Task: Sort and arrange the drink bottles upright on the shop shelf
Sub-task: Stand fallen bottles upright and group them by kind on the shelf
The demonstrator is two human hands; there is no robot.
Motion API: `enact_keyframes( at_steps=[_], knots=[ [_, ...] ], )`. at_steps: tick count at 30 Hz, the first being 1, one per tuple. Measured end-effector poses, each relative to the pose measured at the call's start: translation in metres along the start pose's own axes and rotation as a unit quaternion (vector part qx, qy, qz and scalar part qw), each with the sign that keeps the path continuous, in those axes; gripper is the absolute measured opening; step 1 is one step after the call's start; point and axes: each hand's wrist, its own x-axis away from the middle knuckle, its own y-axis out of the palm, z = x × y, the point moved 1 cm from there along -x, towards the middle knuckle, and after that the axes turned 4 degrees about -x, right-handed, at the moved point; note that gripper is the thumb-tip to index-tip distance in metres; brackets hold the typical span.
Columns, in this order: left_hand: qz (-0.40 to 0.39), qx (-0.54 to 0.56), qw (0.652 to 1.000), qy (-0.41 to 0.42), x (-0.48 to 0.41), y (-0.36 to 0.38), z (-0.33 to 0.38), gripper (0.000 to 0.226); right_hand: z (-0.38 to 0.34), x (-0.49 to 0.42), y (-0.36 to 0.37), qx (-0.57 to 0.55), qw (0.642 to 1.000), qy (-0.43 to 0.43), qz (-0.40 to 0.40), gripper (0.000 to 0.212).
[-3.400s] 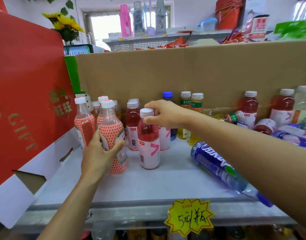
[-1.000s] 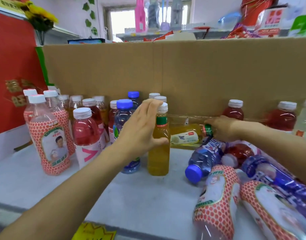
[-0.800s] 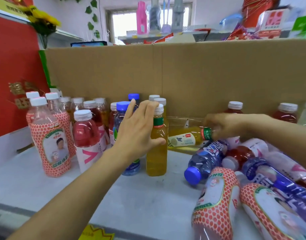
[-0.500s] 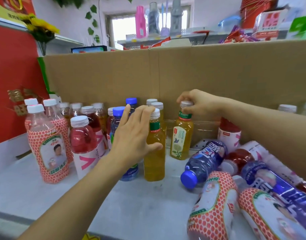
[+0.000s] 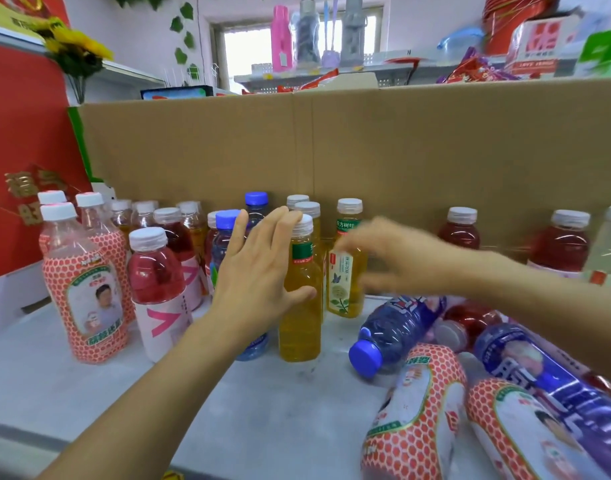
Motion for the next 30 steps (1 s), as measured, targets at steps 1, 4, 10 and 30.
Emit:
enact_keyframes(
  at_steps=[1, 4, 10, 30],
  knots=[
    [0.003, 0.003, 1.000, -0.006, 0.001, 0.001, 0.002, 0.103, -0.008, 0.011, 0.012, -0.004, 0.993, -0.008, -0.120, 0.059],
    [0.004, 0.011, 1.000, -0.019, 0.001, 0.002, 0.007, 0.104, -0.019, 0.023, 0.043, 0.026, 0.947, 0.011, -0.319, 0.058],
    [-0.001, 0.024, 0.999, -0.023, 0.003, 0.000, 0.006, 0.105, -0.008, 0.022, 0.036, 0.063, 0.980, -0.035, -0.184, 0.042],
    [-0.048, 0.059, 0.994, -0.079, 0.016, -0.007, 0.033, 0.105, 0.062, -0.003, 0.008, -0.423, 0.844, 0.306, 0.121, 0.049]
  ],
)
